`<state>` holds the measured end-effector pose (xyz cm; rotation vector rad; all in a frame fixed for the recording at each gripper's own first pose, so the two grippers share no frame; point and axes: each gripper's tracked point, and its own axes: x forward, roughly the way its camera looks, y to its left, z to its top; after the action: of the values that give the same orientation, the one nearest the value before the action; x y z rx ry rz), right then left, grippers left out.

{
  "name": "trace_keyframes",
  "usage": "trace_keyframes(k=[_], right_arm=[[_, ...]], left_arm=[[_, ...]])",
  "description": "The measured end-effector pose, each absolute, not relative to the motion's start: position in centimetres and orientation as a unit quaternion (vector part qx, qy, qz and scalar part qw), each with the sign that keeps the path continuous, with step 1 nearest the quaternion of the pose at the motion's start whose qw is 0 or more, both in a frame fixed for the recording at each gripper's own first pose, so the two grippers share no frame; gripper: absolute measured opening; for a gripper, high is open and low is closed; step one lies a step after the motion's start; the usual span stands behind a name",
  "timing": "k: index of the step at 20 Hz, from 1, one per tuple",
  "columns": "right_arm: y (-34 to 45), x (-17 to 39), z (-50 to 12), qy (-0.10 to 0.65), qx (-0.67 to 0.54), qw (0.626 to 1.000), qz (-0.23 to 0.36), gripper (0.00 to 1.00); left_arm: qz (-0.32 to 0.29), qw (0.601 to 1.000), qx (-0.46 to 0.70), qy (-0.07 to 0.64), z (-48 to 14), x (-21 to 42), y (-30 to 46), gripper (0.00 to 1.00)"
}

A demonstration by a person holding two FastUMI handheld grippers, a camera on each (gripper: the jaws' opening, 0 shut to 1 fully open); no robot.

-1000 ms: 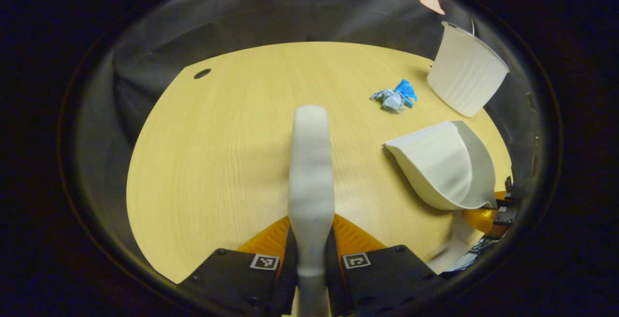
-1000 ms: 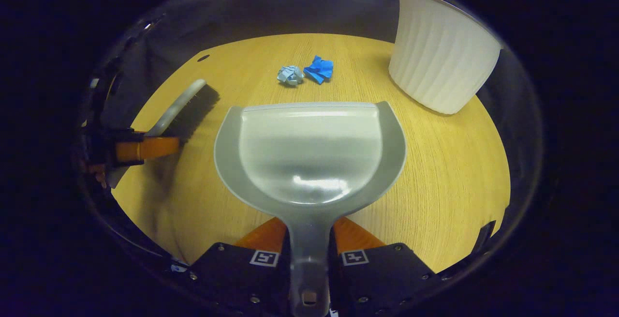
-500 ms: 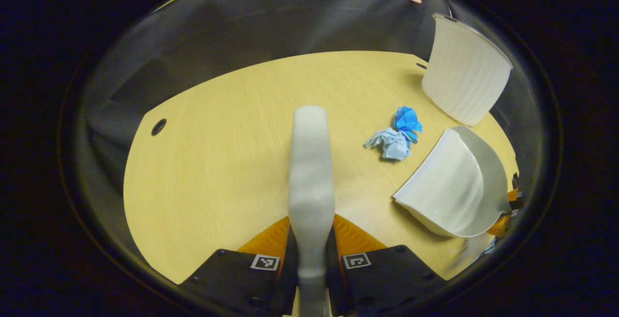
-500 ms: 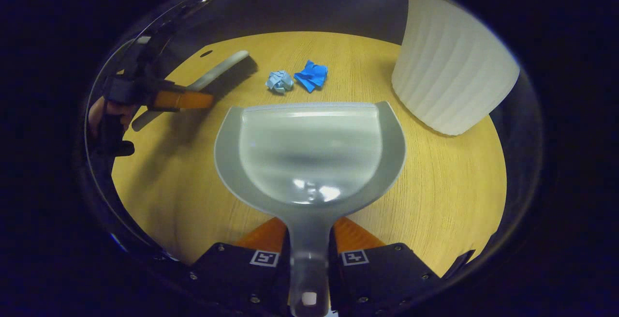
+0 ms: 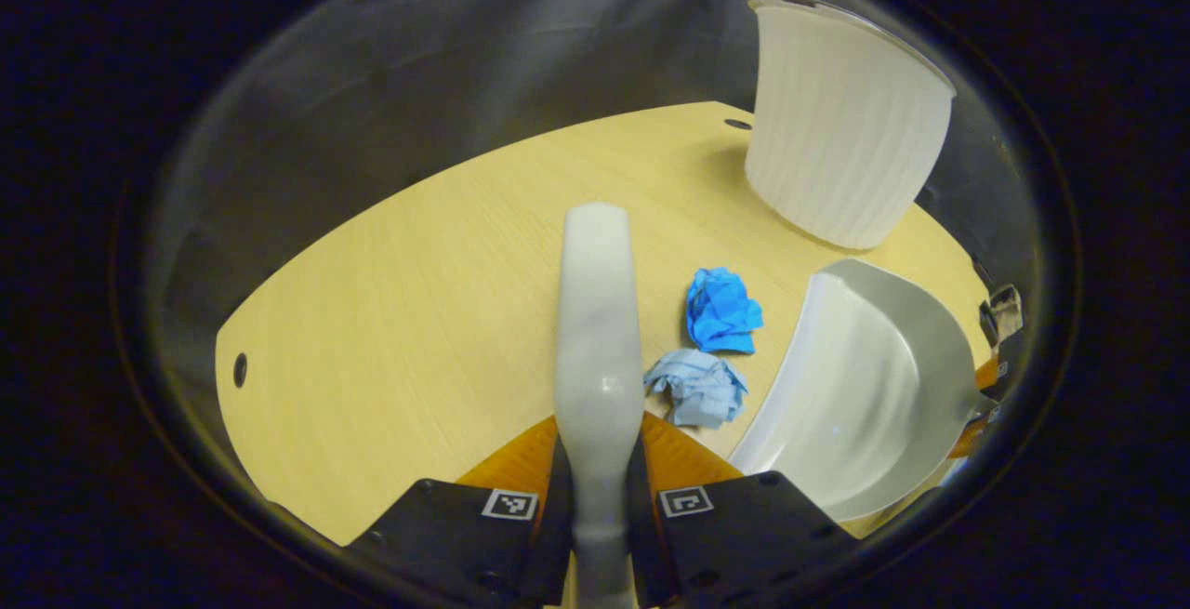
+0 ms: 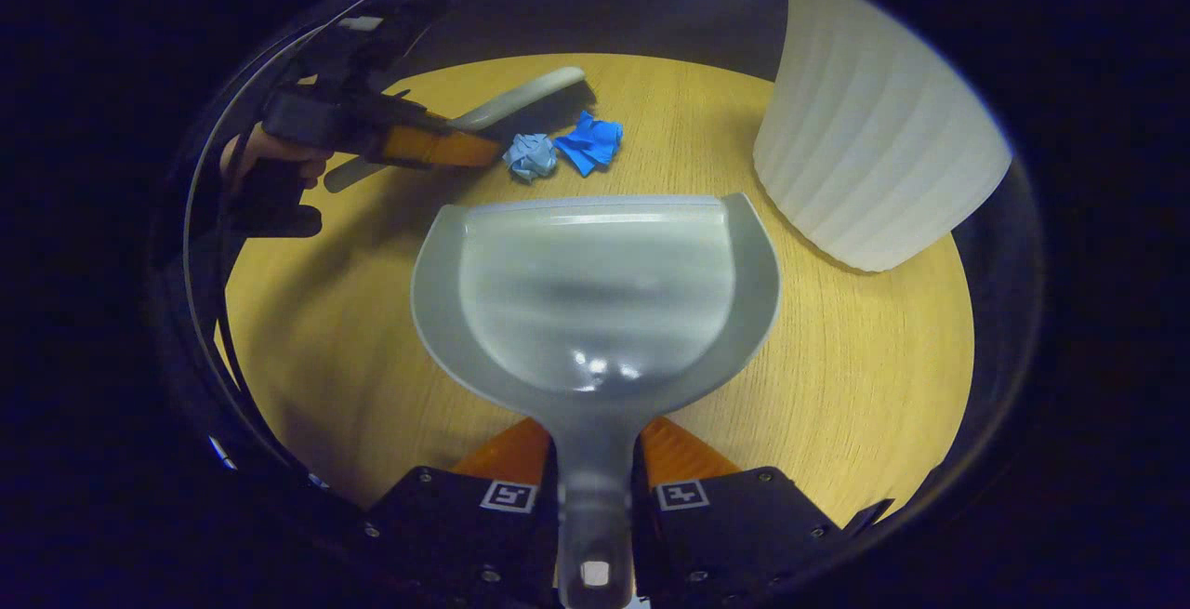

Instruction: Pick up the small broom and dustpan from the desktop, sweep the trash into the dustpan with the broom, and then empty the trash into the garbage bin.

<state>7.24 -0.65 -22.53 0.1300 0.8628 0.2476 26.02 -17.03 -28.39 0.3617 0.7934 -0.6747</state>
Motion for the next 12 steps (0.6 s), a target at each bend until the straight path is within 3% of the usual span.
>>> trace_keyframes(k=[5, 12], right_arm=[[-0.8, 7.2, -22.0, 0.414, 0.060, 0.900, 0.121, 0.32], [-0.9, 6.8, -21.4, 0.404, 0.066, 0.905, 0.120, 0.32]], left_arm=[[-0.400, 0.807, 0.181, 0.395, -26.3, 24.5, -20.7, 0.33], [-0.440, 0.784, 0.160, 0.407, -21.9, 24.1, -20.0, 0.36]])
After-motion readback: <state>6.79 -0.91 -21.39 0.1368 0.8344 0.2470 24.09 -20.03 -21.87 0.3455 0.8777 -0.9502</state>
